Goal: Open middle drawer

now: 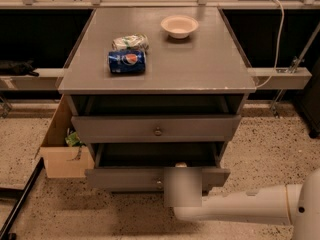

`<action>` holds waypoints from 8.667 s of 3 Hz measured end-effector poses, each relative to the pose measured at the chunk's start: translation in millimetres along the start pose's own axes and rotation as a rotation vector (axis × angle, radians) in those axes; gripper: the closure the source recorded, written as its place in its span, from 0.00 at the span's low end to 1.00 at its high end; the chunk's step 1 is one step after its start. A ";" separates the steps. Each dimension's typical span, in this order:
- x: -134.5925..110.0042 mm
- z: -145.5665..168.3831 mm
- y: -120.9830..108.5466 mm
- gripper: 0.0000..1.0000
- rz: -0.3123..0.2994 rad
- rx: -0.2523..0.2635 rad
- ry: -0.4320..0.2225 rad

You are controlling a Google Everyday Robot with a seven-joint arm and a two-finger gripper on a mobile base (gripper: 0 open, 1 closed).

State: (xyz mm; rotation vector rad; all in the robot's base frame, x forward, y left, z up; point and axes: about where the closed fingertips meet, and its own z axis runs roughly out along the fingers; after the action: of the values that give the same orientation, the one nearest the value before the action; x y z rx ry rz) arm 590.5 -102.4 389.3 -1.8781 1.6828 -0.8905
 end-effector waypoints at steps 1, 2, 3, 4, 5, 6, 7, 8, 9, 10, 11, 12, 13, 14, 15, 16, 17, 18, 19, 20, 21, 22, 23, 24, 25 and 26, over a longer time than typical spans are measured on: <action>-0.2 -0.9 -1.6 1.00 0.000 -0.001 -0.001; -0.4 -3.3 2.5 1.00 0.002 -0.002 -0.004; -1.5 -6.1 2.0 1.00 0.001 0.000 -0.007; -1.4 -6.4 1.6 1.00 0.001 0.000 -0.007; -2.1 -10.8 9.3 1.00 0.005 0.005 -0.019; -1.3 -15.2 12.8 1.00 0.010 0.002 -0.021; -1.3 -15.2 12.8 1.00 0.010 0.002 -0.021; 0.3 -17.5 18.2 1.00 0.008 -0.003 -0.022; -6.3 -23.0 26.4 1.00 0.027 -0.008 -0.041; -5.9 -24.6 24.6 1.00 0.027 -0.008 -0.041; -9.6 -23.2 19.1 1.00 -0.014 -0.012 -0.063; -3.2 -22.9 21.5 1.00 -0.034 -0.023 -0.072; -3.2 -22.9 21.5 1.00 -0.034 -0.023 -0.072; -3.2 -22.9 21.5 0.82 -0.034 -0.023 -0.072; -3.2 -22.9 21.5 0.59 -0.034 -0.024 -0.072; -3.2 -22.8 21.5 0.28 -0.034 -0.024 -0.072; -3.2 -22.8 21.5 0.05 -0.034 -0.024 -0.072; -3.2 -22.8 21.5 0.00 -0.034 -0.024 -0.072; -3.2 -22.8 21.5 0.00 -0.034 -0.024 -0.072; 12.2 -52.3 10.5 0.00 -0.048 -0.004 -0.053; 26.3 -94.7 1.4 0.00 -0.097 0.032 -0.034; 26.3 -94.6 1.4 0.00 -0.097 0.032 -0.034; 28.2 -88.5 -2.6 0.00 -0.113 0.003 -0.063; 31.8 -75.9 -2.2 0.00 -0.174 -0.043 -0.127; 27.5 -70.2 2.3 0.00 -0.254 -0.053 -0.227; 23.4 -69.5 4.4 0.00 -0.280 -0.054 -0.270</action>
Offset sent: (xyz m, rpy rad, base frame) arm -0.2312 -0.0302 -0.0886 0.0881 0.0311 0.0994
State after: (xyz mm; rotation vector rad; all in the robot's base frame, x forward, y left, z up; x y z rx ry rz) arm 537.9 -120.5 437.3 -2.1960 1.3177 -0.6601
